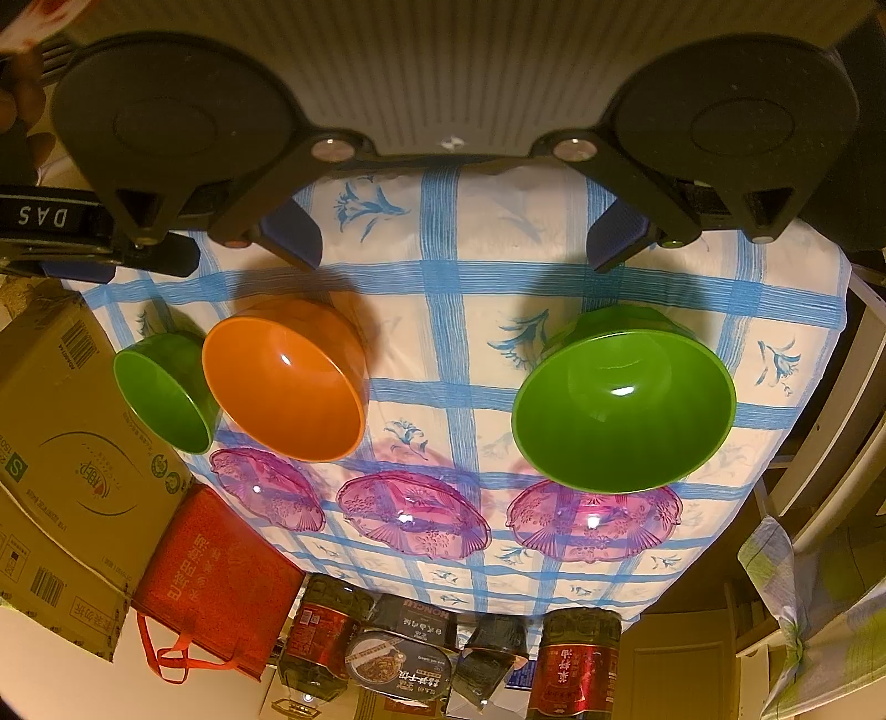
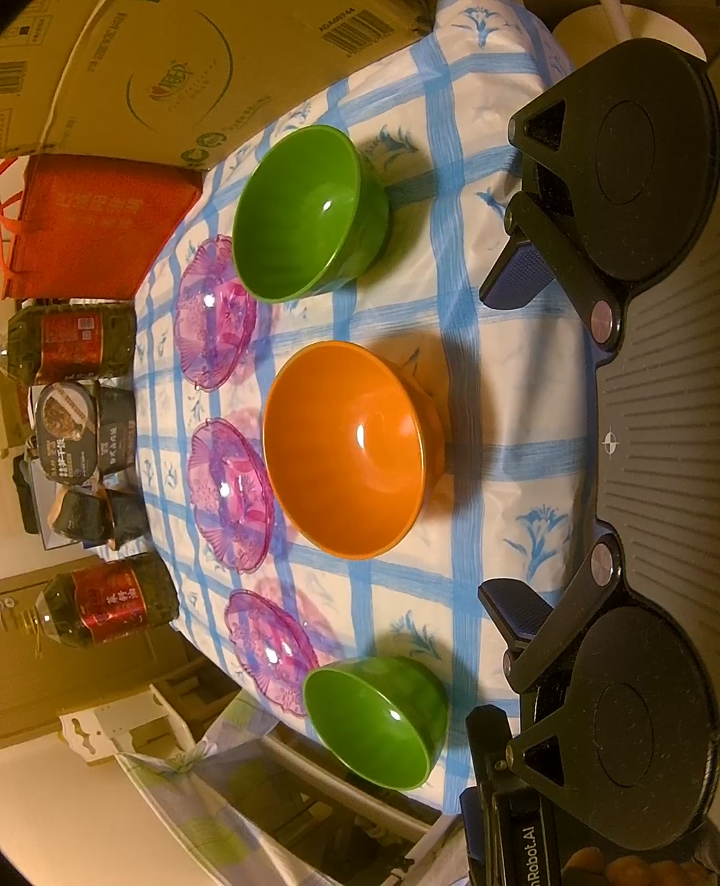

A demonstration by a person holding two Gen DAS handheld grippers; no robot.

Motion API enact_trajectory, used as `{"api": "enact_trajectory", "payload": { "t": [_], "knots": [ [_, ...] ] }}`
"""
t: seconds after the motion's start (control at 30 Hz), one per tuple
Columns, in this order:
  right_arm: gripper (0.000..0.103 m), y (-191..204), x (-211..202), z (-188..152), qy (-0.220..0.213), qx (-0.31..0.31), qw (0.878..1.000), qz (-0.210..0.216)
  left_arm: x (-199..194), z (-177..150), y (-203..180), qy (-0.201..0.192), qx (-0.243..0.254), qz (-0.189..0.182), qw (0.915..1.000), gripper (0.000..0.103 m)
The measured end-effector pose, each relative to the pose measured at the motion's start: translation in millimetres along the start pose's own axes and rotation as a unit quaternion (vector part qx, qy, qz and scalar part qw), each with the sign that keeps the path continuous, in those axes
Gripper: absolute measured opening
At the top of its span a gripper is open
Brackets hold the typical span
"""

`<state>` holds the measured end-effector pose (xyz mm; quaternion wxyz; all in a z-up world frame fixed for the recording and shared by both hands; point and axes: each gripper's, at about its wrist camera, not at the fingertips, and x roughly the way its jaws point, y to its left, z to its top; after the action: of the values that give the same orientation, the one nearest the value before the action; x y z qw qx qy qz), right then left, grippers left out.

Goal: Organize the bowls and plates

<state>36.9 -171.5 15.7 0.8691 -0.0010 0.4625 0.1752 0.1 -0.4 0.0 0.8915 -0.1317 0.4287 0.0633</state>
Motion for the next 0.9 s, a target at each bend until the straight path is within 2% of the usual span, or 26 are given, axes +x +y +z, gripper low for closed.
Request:
{"api": "enact_trajectory", "payload": {
  "t": [0.9],
  "knots": [
    [0.102, 0.2, 0.1, 0.0, -0.002, -0.001, 1.000, 0.001, -0.9, 0.9, 0.6, -0.004, -0.002, -0.001, 1.0000, 0.101]
  ]
}}
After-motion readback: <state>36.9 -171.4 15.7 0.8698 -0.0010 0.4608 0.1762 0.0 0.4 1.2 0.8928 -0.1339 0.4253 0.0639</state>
